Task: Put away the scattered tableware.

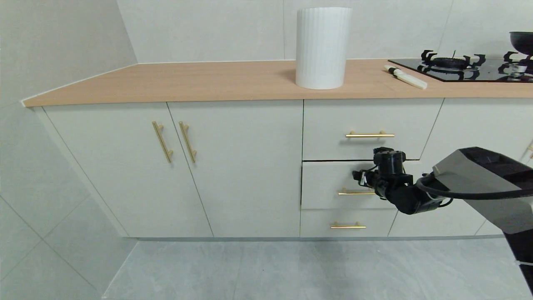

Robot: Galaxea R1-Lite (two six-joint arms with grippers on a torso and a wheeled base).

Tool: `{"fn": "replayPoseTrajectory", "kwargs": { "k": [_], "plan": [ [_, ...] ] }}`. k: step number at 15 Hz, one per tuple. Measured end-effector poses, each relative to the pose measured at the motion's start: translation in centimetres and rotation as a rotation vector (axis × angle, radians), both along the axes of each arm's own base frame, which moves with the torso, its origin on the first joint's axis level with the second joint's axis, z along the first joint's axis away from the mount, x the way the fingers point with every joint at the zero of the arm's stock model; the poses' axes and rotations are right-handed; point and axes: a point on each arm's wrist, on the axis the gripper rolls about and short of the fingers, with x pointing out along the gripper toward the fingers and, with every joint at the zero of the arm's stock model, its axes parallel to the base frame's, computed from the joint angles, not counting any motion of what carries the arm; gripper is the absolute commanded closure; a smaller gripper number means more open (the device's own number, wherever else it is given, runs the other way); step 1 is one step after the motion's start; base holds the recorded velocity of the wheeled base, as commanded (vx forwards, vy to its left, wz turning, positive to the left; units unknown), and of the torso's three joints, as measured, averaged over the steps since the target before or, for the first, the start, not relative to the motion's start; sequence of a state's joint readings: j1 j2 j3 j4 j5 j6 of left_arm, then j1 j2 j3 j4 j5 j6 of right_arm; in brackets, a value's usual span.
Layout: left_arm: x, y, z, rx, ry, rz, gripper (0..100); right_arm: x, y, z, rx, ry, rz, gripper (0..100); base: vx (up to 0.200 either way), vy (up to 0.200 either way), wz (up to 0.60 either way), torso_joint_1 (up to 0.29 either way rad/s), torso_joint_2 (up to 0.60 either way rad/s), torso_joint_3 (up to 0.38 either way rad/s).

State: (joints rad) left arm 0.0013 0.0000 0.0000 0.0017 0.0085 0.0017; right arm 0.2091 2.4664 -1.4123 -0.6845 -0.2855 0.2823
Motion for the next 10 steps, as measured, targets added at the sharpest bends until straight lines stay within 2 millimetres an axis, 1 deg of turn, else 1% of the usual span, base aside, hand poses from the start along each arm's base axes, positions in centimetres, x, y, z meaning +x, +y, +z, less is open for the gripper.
{"fn": "replayPoseTrajectory", "kwargs": {
  "k": [4,10],
  "plan": [
    [0.0,0.0,0.0,0.0,0.0,0.0,0,0.9,-0.5,-0.5,0.021,-0.014,-0.023,0,0.0,0.0,0.0,0.0,0.0,0.0],
    [0.0,0.0,0.0,0.0,0.0,0.0,0,2.1,-1.0,-0.6,0.049,-0.058,-0.054,0,0.0,0.0,0.0,0.0,0.0,0.0]
  ]
}}
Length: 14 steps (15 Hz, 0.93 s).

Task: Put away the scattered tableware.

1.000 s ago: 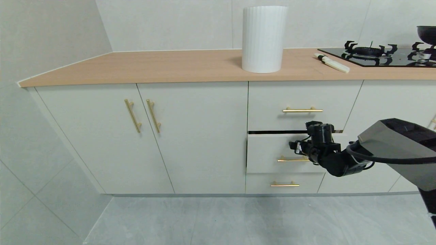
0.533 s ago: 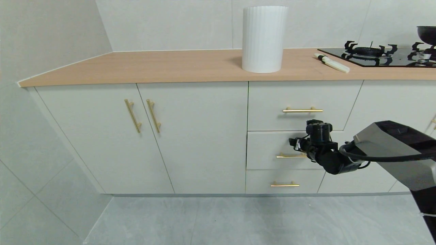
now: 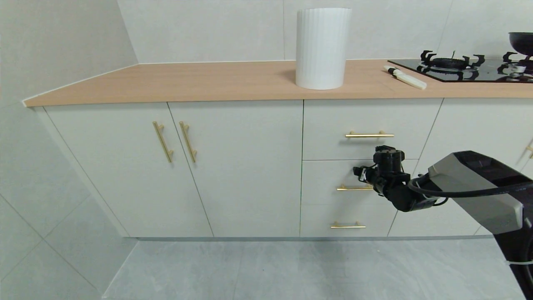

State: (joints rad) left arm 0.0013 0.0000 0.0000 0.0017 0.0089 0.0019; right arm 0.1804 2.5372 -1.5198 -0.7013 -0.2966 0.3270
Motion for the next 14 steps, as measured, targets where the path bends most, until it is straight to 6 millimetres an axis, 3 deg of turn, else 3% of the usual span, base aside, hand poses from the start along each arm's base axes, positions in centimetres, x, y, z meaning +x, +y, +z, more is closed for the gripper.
{"fn": "replayPoseTrajectory", "kwargs": {
  "k": [8,10,14],
  "plan": [
    [0.0,0.0,0.0,0.0,0.0,0.0,0,-0.2,-0.2,-0.2,-0.009,0.005,-0.023,0,0.0,0.0,0.0,0.0,0.0,0.0],
    [0.0,0.0,0.0,0.0,0.0,0.0,0,-1.7,-0.5,0.1,-0.031,0.047,-0.016,0,0.0,0.0,0.0,0.0,0.0,0.0],
    [0.0,0.0,0.0,0.0,0.0,0.0,0,-7.5,-1.2,3.4,-0.058,0.112,0.004,0,0.0,0.0,0.0,0.0,0.0,0.0]
  ]
}}
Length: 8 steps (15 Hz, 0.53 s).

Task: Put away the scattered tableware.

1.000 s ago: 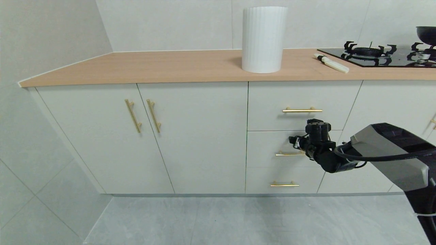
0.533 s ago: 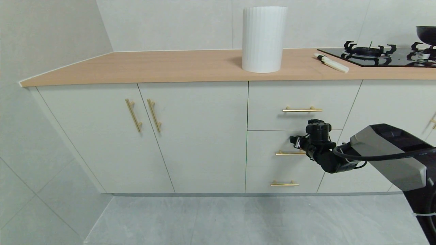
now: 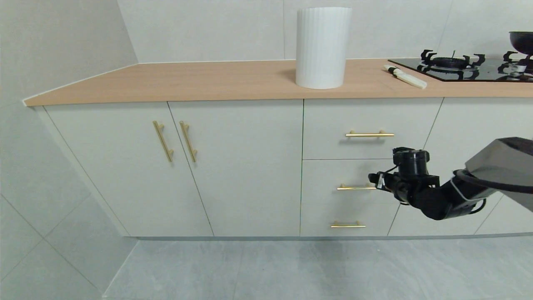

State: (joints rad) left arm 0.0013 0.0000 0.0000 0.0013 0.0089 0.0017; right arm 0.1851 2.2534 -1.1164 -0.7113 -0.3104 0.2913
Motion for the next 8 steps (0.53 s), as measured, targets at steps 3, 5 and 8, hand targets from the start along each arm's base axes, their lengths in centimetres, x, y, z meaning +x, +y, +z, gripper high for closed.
{"fn": "replayPoseTrajectory", "kwargs": {
  "k": [3,5,8],
  "plan": [
    [0.0,0.0,0.0,0.0,0.0,0.0,0,-5.7,-0.8,3.4,-0.003,-0.039,0.01,0,0.0,0.0,0.0,0.0,0.0,0.0],
    [0.0,0.0,0.0,0.0,0.0,0.0,0,-9.8,-1.6,6.1,-0.015,-0.107,0.017,0,0.0,0.0,0.0,0.0,0.0,0.0],
    [0.0,0.0,0.0,0.0,0.0,0.0,0,-16.3,-2.8,9.4,-0.019,-0.209,0.024,0,0.0,0.0,0.0,0.0,0.0,0.0]
  ]
}}
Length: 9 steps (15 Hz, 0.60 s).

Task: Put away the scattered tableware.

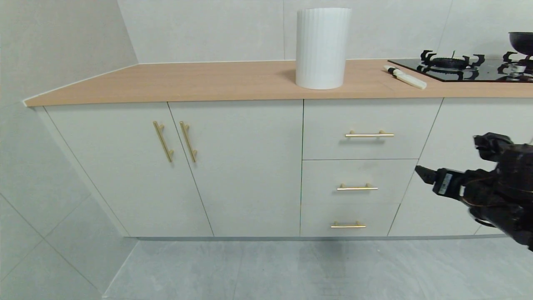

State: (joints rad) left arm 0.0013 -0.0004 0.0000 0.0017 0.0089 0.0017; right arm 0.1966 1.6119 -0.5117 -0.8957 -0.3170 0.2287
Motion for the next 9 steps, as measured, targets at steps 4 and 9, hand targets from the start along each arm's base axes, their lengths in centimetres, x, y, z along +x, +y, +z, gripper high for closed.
{"fn": "replayPoseTrajectory", "kwargs": {
  "k": [4,9],
  "plan": [
    [0.0,0.0,0.0,0.0,0.0,0.0,0,-8.2,-1.7,2.6,-0.032,-0.118,-0.031,0,0.0,0.0,0.0,0.0,0.0,0.0],
    [0.0,0.0,0.0,0.0,0.0,0.0,0,-17.4,-3.7,3.2,-0.134,-0.172,-0.073,0,0.0,0.0,0.0,0.0,0.0,0.0]
  ]
}}
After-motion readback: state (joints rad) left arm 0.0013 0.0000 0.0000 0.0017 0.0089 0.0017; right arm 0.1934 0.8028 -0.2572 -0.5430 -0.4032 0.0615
